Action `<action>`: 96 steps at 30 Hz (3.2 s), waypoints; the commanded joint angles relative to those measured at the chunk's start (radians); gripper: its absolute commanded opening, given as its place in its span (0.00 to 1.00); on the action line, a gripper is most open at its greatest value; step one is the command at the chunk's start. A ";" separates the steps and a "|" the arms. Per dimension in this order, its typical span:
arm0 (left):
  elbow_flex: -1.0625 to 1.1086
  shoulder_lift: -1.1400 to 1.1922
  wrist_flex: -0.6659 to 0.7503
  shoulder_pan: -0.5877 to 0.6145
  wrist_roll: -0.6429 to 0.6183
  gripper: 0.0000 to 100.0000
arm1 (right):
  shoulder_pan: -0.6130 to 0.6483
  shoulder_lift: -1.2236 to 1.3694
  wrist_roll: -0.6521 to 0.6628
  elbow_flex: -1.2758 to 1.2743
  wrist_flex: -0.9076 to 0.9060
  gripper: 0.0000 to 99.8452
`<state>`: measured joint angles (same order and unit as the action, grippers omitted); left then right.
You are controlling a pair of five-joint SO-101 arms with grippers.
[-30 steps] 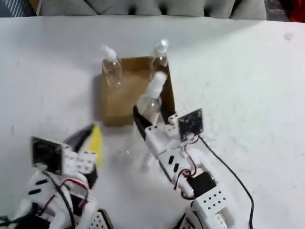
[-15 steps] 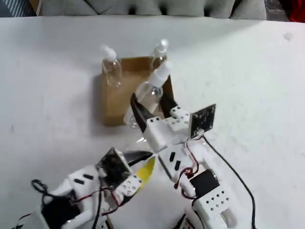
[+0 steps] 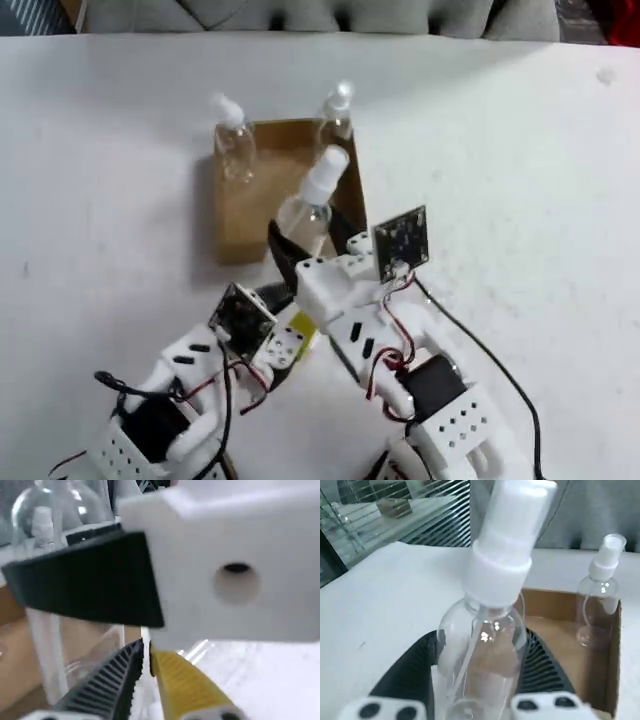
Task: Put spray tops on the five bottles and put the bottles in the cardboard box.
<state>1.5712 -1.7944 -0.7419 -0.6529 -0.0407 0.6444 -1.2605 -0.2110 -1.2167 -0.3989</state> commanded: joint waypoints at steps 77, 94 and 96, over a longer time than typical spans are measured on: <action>0.123 -0.007 -0.021 0.880 0.017 0.03 | -0.292 1.256 0.342 0.540 0.653 0.01; 0.123 -0.007 -0.020 0.880 0.017 0.03 | -0.332 1.377 0.353 0.542 0.756 0.01; 0.123 -0.007 -0.020 0.880 0.017 0.03 | -0.331 1.382 0.353 0.542 0.756 0.01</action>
<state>1.6939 -1.7929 -0.7603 0.2447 -0.0376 0.3222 0.1281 0.1266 -0.7350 0.3360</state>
